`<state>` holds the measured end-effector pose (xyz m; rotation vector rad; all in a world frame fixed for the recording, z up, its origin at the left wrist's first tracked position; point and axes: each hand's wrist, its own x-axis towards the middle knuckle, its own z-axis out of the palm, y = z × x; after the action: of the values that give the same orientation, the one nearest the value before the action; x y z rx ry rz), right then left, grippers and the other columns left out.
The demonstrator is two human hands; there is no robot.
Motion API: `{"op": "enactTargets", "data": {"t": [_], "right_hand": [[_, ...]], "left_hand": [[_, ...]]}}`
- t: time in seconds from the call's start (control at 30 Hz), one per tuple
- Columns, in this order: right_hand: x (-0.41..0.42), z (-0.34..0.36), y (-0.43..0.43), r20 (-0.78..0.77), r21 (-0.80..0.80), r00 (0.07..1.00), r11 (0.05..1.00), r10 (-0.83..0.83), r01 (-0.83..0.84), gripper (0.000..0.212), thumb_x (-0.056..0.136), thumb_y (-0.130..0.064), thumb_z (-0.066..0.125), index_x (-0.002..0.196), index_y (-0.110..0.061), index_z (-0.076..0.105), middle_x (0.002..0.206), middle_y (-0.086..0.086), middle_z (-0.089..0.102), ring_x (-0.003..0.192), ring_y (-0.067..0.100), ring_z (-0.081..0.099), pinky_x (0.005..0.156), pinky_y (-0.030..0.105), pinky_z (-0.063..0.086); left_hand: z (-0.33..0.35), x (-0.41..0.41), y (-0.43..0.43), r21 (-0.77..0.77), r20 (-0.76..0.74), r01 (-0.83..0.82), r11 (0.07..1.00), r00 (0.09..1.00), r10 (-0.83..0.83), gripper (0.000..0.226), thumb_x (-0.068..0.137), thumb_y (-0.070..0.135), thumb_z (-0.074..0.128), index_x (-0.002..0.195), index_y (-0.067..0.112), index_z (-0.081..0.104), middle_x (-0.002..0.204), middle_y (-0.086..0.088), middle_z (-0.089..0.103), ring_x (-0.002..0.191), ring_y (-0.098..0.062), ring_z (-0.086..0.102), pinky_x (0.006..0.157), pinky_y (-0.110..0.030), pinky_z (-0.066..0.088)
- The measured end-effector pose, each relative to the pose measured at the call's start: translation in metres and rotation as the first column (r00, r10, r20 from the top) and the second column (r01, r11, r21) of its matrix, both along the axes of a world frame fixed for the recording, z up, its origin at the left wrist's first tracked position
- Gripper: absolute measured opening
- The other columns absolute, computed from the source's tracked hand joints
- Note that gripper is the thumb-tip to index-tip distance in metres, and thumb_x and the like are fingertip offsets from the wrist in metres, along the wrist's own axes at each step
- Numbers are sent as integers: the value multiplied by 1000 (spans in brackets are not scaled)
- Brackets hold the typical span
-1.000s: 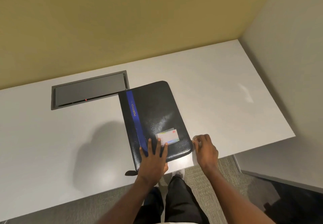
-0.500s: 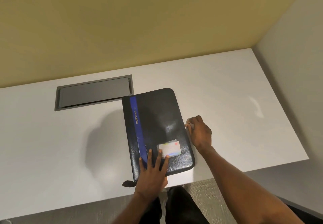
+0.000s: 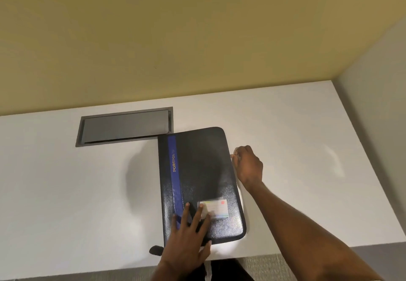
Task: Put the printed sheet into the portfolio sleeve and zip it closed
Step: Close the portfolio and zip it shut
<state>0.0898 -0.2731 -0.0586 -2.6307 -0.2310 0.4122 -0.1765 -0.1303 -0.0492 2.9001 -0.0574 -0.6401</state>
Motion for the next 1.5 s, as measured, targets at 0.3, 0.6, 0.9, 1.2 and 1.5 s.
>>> {"op": "enactTargets", "data": {"t": [0.3, 0.6, 0.9, 1.2, 1.5], "right_hand": [[-3, -13, 2, -4, 1, 998, 998, -64, 64, 16, 100, -40, 49, 90, -30, 57, 105, -10, 57, 78, 24, 63, 74, 37, 53], [-11, -25, 3, 60, 35, 990, 992, -126, 125, 7, 99, -36, 51, 92, -37, 51, 103, -14, 54, 74, 14, 61, 63, 32, 45], [5, -24, 8, 106, 30, 988, 994, -109, 106, 6, 100, -37, 51, 95, -38, 50, 104, -15, 51, 75, 13, 62, 58, 29, 41], [89, -9, 41, 108, 30, 990, 995, 95, -98, 8, 102, -33, 51, 100, -30, 58, 108, -7, 56, 81, 23, 65, 63, 29, 40], [163, 5, 97, -128, -9, 867, 873, 482, -487, 4, 91, -29, 66, 93, -25, 68, 107, -17, 61, 86, 7, 64, 78, 32, 48]], "left_hand": [[3, 147, 66, -85, 146, -266, 960, 950, 276, 72, 102, 42, 37, 164, 17, 13, 173, -1, 8, 160, -22, 4, 129, -51, 9], [4, 254, 95, -164, 60, -447, 879, 885, 461, 66, 107, 36, 37, 163, 10, 16, 169, -9, 23, 158, -25, 17, 129, -47, 12], [1, 264, 88, -48, 69, -462, 886, 883, 464, 58, 105, 39, 41, 153, 8, 36, 142, -14, 47, 135, -31, 42, 122, -50, 26], [2, 266, 81, -82, 88, -473, 877, 874, 479, 51, 105, 37, 40, 146, 9, 46, 139, -16, 49, 132, -31, 45, 122, -52, 30], [3, 269, 84, -112, 64, -534, 838, 838, 542, 50, 104, 33, 43, 147, 9, 48, 143, -17, 50, 138, -32, 42, 124, -53, 27]]}}
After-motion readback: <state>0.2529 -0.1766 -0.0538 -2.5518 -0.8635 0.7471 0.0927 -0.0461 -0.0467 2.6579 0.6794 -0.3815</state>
